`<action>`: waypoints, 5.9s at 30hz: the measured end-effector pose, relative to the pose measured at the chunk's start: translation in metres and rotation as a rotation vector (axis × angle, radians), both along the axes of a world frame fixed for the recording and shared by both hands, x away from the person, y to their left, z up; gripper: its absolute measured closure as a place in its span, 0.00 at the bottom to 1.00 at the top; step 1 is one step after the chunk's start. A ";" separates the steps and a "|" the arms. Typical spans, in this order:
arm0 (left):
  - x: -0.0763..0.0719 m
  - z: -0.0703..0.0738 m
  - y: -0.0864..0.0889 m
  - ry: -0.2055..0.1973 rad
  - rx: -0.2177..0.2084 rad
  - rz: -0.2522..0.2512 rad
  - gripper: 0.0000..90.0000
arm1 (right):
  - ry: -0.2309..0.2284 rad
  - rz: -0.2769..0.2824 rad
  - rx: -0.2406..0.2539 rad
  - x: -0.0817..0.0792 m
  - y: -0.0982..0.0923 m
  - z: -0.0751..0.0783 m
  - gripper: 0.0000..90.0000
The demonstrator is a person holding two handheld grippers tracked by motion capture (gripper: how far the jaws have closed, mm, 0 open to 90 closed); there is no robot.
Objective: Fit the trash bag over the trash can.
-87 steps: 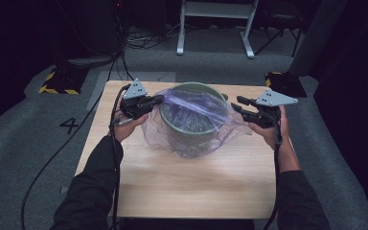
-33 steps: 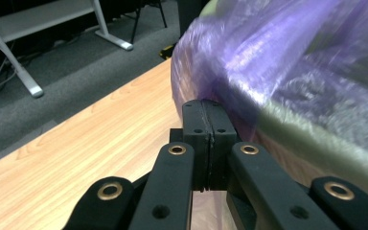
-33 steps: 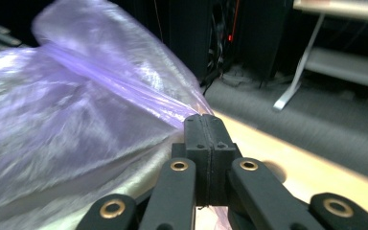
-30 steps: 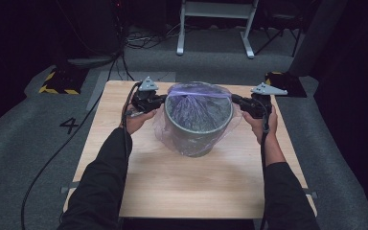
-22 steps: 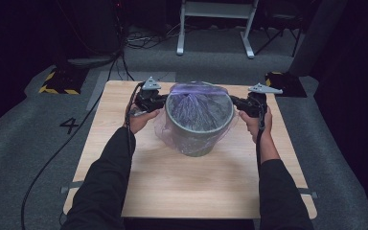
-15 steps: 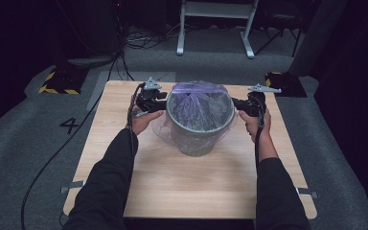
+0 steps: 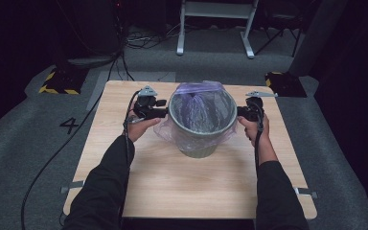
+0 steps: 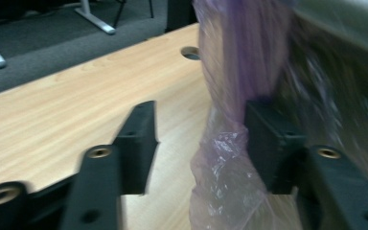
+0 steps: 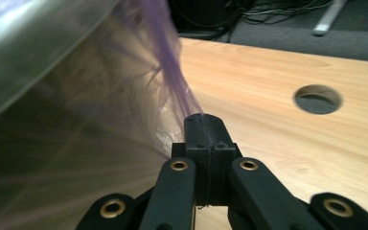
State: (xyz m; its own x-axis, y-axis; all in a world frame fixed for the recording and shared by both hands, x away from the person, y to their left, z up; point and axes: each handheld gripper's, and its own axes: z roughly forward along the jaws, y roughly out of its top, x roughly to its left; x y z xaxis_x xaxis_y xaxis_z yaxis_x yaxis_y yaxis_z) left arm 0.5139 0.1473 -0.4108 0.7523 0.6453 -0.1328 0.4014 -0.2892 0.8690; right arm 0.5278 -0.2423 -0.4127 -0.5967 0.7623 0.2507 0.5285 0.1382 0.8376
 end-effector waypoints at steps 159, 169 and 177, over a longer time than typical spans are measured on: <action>-0.004 0.072 -0.016 -0.174 -0.019 -0.108 0.86 | -0.400 0.078 -0.372 -0.108 -0.026 -0.032 1.00; 0.017 0.069 -0.026 -0.150 0.005 -0.047 1.00 | -0.374 0.116 -0.400 -0.108 -0.026 -0.037 1.00; 0.042 0.053 -0.024 -0.072 0.008 0.027 1.00 | -0.333 0.158 -0.437 -0.108 -0.026 -0.047 1.00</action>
State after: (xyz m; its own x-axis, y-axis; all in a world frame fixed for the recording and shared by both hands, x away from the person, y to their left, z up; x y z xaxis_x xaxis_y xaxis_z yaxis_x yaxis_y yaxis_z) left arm 0.5559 0.1236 -0.3575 0.7419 0.6664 -0.0742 0.3460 -0.2858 0.8936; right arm 0.4199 -0.2682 -0.4599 -0.7049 0.6477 -0.2892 0.1901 0.5652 0.8027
